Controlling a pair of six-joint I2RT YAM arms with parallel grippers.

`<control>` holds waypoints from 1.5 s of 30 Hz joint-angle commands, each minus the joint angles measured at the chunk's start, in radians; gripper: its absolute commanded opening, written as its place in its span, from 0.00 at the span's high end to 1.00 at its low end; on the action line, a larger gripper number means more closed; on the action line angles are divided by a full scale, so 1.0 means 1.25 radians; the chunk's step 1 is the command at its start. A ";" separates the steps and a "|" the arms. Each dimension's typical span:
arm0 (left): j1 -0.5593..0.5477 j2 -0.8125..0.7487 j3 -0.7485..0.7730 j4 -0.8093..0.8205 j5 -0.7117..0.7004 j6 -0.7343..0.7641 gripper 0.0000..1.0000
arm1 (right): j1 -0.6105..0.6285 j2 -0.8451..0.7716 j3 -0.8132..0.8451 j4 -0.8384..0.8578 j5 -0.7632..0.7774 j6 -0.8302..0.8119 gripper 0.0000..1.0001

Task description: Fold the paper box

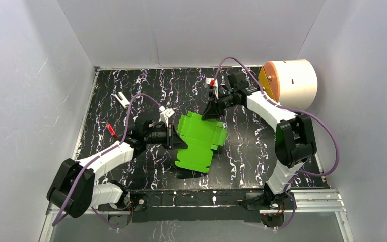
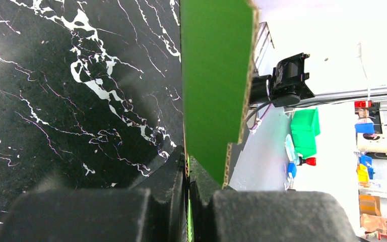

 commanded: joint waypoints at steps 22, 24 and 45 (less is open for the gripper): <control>0.004 -0.048 0.006 0.073 0.056 -0.009 1.00 | 0.008 0.040 0.075 -0.148 -0.066 -0.122 0.52; 0.004 -0.056 0.003 0.066 0.053 -0.006 1.00 | 0.005 0.039 0.074 -0.130 -0.058 -0.102 0.52; 0.004 -0.038 0.007 0.017 0.011 0.007 1.00 | 0.004 0.010 0.077 -0.155 -0.073 -0.125 0.76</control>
